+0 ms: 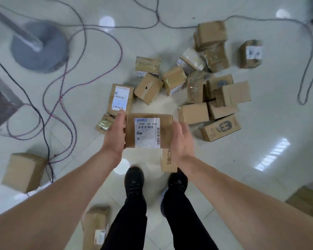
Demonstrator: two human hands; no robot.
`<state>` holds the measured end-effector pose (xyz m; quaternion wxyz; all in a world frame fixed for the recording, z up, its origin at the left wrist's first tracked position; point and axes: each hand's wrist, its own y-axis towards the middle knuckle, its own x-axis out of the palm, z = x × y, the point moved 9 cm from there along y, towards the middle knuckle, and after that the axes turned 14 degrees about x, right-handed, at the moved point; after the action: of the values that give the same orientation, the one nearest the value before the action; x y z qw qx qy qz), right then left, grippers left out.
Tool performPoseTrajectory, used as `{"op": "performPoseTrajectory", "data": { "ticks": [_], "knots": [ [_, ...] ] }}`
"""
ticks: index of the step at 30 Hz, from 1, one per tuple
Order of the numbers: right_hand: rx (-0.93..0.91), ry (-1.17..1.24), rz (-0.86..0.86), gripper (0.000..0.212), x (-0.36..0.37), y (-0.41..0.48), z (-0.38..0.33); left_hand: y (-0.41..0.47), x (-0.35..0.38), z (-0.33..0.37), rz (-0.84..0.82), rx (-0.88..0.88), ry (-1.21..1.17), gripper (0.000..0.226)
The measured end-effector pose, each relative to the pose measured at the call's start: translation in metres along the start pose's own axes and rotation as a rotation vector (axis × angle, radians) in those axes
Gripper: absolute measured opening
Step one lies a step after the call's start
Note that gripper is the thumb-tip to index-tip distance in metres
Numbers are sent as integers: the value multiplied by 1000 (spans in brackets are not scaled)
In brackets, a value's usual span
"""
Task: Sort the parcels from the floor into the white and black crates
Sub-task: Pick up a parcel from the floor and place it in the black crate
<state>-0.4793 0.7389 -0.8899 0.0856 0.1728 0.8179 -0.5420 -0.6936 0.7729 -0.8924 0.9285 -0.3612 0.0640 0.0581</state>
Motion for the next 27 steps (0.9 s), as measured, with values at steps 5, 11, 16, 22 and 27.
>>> {"op": "performPoseTrajectory", "data": {
  "ticks": [5,11,16,22,27],
  "knots": [
    [-48,115,100,38,-97,-98,-54,-76,41,126,-209,153,112,51],
    [-82,306,290,41,-219,-202,-78,-171,108,231,-427,282,184,49],
    [-99,453,466,37,-314,-277,-61,-262,170,282,-629,400,252,45],
    [-91,605,632,38,-407,-346,-8,-364,245,299,-865,528,362,53],
    [-87,691,746,41,-478,-390,53,-450,302,292,-974,569,423,45]
  ]
}}
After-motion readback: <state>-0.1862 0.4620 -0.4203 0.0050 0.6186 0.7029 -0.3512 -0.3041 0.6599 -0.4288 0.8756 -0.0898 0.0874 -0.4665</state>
